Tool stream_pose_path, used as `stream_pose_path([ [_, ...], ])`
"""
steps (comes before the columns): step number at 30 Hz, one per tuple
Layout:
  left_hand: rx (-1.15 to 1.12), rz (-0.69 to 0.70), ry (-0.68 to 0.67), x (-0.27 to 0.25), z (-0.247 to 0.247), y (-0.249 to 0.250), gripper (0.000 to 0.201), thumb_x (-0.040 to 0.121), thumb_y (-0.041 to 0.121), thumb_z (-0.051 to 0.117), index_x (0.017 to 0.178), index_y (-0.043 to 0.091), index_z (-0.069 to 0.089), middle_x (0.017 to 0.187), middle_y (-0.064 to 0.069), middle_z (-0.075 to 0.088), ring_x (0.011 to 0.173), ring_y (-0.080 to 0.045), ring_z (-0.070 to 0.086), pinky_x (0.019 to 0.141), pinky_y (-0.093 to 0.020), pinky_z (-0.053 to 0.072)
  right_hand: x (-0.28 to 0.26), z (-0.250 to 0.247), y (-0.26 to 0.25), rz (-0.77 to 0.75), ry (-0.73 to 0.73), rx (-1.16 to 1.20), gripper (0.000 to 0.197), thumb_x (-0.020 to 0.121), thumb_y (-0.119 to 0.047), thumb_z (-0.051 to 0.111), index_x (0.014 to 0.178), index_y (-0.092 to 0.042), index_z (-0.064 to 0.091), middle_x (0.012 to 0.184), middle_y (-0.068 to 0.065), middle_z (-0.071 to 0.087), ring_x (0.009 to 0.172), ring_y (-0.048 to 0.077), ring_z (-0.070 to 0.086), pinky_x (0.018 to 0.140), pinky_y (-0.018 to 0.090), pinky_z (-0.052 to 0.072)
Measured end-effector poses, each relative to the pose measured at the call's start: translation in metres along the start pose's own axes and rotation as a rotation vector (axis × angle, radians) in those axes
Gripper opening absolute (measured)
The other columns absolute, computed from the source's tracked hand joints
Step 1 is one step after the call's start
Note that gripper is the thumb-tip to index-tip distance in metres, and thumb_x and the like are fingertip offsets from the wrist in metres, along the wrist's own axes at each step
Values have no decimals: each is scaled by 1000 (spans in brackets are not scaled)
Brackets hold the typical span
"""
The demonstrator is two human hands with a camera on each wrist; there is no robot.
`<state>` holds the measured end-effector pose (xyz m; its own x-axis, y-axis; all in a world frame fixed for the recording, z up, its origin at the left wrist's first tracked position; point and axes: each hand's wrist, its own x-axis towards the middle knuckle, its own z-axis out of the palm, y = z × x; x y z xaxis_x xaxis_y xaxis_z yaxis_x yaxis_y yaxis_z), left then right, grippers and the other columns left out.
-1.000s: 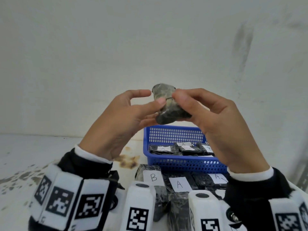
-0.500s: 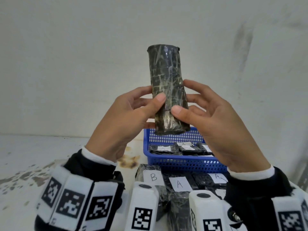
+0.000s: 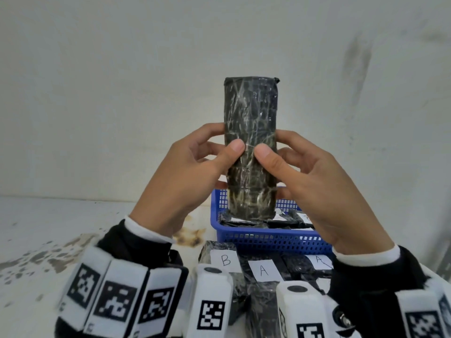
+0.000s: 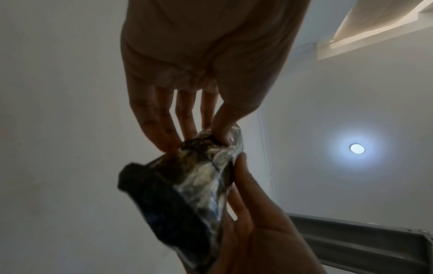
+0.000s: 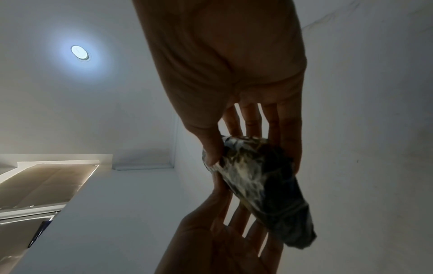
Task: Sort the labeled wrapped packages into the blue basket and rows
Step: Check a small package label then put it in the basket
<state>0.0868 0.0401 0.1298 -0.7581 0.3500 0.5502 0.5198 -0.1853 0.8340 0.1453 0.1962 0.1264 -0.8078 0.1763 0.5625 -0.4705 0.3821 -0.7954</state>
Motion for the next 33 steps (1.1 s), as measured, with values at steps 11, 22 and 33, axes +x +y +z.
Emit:
stream_pose_path([
  [11,32,17,8,0,-3,-1,15,89,34,61,99,25,66,75,4,69,66,-8,64,57,-20,53,-1,3,-4,-24,8,-74,44,74,-53,65,114,-34,67,90,1,76,82,16,74,73,34,58],
  [22,87,47,-23,-1,-1,-1,19,88,37,61,104,29,64,84,-5,71,69,-11,67,58,-20,53,-2,-3,-5,-42,64,-90,29,74,-48,69,94,-28,75,78,-13,72,55,0,54,59,13,46],
  [33,134,70,-35,-1,0,-2,15,90,29,61,104,32,62,83,-4,74,76,-15,72,62,-24,58,-1,-3,-6,-40,73,-35,36,72,-47,71,105,-36,67,92,-8,75,43,12,52,46,13,40],
])
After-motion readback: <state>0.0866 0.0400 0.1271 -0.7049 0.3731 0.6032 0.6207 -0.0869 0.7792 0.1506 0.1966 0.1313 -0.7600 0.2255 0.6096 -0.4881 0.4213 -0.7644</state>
